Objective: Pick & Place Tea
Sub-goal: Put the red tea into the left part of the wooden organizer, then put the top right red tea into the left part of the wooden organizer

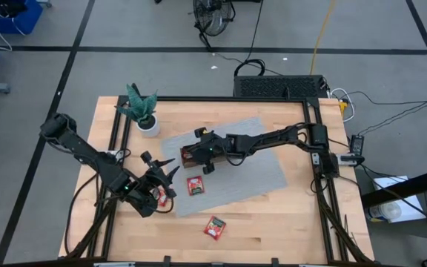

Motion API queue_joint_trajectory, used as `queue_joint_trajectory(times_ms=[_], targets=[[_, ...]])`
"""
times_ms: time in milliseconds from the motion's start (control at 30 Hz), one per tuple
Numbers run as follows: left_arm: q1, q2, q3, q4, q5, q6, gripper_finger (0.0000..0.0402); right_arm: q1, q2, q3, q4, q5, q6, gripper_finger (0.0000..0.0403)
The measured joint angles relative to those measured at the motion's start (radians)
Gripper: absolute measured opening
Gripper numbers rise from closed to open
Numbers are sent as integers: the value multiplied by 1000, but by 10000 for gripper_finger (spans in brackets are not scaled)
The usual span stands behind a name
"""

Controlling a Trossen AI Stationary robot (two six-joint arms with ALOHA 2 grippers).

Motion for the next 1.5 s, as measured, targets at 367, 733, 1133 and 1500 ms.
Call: queue_joint_trajectory(times_ms=[367,733,1133,1500], targets=[[34,0,0,0,48,-1,143,-33,0,-1,-4,2,56,85],[47,1,1,1,453,44,143,53,-116,-2,-100,1,107,94],[66,138,1,-149,929,-442,143,123,-357,-255,-85,-49,210,96],[167,288,4,-231,1328,-655,143,86,-574,-656,306,7,284,95]])
